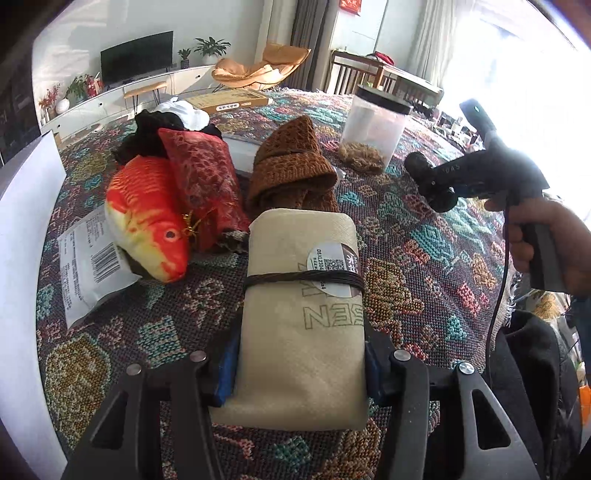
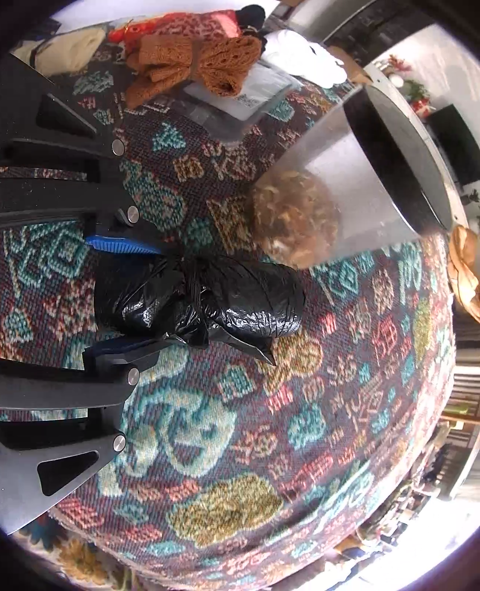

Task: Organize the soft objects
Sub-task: 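Lift both rolls into the white box and open both grippers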

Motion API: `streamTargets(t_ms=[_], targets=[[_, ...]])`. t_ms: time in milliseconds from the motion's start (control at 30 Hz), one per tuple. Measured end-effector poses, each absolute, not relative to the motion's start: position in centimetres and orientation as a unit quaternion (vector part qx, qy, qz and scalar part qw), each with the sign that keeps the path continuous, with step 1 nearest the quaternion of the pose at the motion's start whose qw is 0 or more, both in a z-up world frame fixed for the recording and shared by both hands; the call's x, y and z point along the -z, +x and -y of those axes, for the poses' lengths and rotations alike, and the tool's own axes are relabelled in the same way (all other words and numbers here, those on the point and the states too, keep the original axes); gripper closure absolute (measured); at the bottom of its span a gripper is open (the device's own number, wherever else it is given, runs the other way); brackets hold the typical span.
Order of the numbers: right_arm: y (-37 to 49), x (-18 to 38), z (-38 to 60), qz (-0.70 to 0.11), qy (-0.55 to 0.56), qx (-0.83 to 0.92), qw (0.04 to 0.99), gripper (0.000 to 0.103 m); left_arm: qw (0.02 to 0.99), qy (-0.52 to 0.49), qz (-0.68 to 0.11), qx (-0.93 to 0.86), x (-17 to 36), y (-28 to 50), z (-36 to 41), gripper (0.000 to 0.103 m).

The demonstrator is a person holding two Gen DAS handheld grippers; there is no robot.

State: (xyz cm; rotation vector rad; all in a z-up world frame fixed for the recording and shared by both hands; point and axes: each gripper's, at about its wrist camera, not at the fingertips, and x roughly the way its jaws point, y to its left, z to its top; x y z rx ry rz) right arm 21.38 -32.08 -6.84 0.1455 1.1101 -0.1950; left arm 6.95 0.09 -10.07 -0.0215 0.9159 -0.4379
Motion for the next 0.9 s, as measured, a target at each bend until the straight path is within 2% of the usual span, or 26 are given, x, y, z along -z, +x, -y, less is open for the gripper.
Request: streamTargets(t_ms=[133, 267, 433, 667, 700, 733, 767, 800, 833, 900], targets=[[20.8, 1.9, 34.7, -0.472, 0.058, 0.128, 0.870, 0.064, 0.889, -0.047, -0.411, 0.198, 6.7, 6.2, -4.0, 0.050], [19.0, -3.8, 30.6, -0.431, 0.014, 0.069, 0.900, 0.064, 0.910, -0.070, -0.375, 0.164, 2.8, 5.1, -10.0, 0.050], [15.9, -6.8, 17.4, -0.431, 0.013, -0.119, 0.894, 0.064, 0.928, -0.082, -0.361, 0.054, 1.2, 3.2, -19.2, 0.050], [10.7, -5.7, -3.6, -0.456, 0.029, -0.361, 0.813, 0.064, 0.915, -0.080, -0.379, -0.113, 2.7, -0.1, -29.4, 0.047], [10.1, -5.5, -5.9, -0.455, 0.028, -0.379, 0.805, 0.064, 0.912, -0.076, -0.381, -0.132, 2.9, -0.5, -30.1, 0.044], [9.6, -5.2, -7.8, -0.451, 0.029, -0.394, 0.801, 0.062, 0.909, -0.075, -0.383, -0.149, 3.2, -0.8, -30.6, 0.034], [9.3, -4.8, -9.3, -0.446, 0.032, -0.406, 0.797, 0.055, 0.905, -0.076, -0.386, -0.161, 3.5, -0.9, -31.0, 0.027], [9.6, -4.2, -10.3, -0.452, 0.032, -0.414, 0.789, 0.028, 0.903, -0.076, -0.387, -0.170, 3.8, -1.1, -31.3, 0.010], [9.7, -3.7, -10.9, -0.461, 0.033, -0.417, 0.783, 0.018, 0.902, -0.077, -0.385, -0.181, 3.9, -1.2, -31.5, 0.001], [10.2, -3.2, -10.4, -0.466, 0.041, -0.418, 0.779, 0.019, 0.903, -0.080, -0.376, -0.191, 4.0, -1.2, -31.7, 0.001]])
